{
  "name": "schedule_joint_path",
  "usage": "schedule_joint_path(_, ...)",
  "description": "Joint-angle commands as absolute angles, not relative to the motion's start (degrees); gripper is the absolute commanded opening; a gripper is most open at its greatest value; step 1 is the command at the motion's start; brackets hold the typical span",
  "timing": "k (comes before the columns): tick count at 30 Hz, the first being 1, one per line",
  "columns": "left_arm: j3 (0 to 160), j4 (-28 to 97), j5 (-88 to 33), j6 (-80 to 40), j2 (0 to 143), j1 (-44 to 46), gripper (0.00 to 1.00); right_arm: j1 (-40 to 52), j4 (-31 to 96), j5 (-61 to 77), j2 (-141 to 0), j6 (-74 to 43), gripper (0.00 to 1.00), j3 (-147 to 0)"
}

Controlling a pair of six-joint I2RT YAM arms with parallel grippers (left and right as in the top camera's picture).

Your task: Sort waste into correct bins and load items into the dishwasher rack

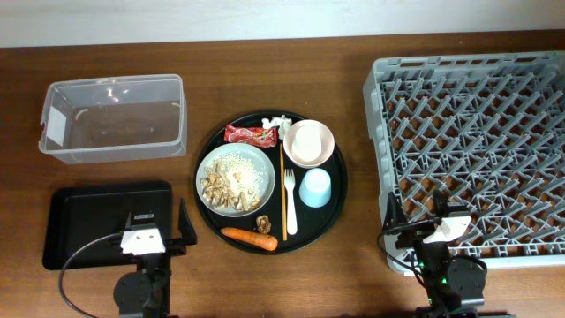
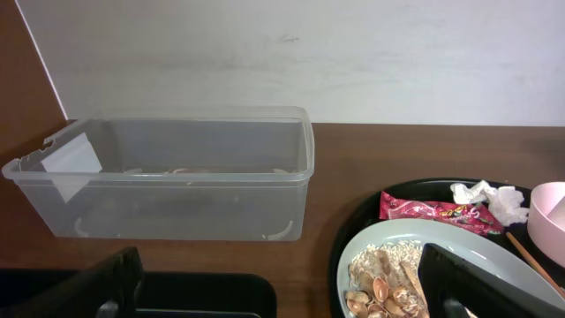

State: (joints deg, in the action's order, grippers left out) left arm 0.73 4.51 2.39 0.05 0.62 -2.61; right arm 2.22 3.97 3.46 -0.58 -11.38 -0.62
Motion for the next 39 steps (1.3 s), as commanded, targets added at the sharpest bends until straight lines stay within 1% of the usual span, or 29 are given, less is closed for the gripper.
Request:
schedule_joint_path(1, 0.5, 4.6, 2.8, 0.9, 0.5, -2.8, 0.99, 1.8, 4.3, 3.1, -0.2, -10.9, 0.99, -0.3)
schedule_joint_path(25, 0.5, 4.4, 2.8, 0.9, 0.5, -2.8, 0.99, 1.8, 4.3, 3.1, -0.2, -10.9, 0.99, -0.3)
schedule_joint_path(28, 0.5, 4.6, -0.7, 0.9, 0.5, -2.8, 0.99, 1.8, 4.3, 3.1, -0.2, -11.0, 0.99, -0.3)
schedule_joint_path(29, 0.5, 3.8, -7.7, -0.1, 0.5, -2.8, 0.99, 1.8, 4.3, 3.1, -0.2, -10.9, 0.99, -0.3)
schedule_joint_path(30, 0.6, 3.0, -24.3, -4.1, 0.5, -2.8, 0.99, 1.8, 4.3, 3.1, -0.2, -10.9, 0.99, -0.3)
schedule_joint_path(31, 0.6, 3.0, -34.5, -4.5, 0.5, -2.8, 0.99, 1.8, 4.3, 3.1, -0.2, -10.9, 0.99, -0.3)
schedule_joint_path(32, 0.6, 2.4, -40.0, -4.5, 0.5, -2.8, 0.99, 1.8, 4.3, 3.1, -0.2, -11.0, 0.99, -0.3)
schedule_joint_path(35, 0.6, -3.4, -50.4, -4.6, 0.5, -2.8, 0.99, 1.8, 4.3, 3.1, -0.2, -10.9, 0.99, -0.3)
schedule_joint_path(37, 1.0, -4.5, -50.4, -7.7, 0.5, -2.8, 0.99, 1.8, 4.3, 3.1, -0.2, -10.9, 0.99, -0.3)
schedule_joint_path(39, 4.3, -4.2, -47.5, -11.9, 0.8, -2.8, 0.99, 1.8, 4.3, 3.1, -0.2, -11.0, 0.99, -0.3)
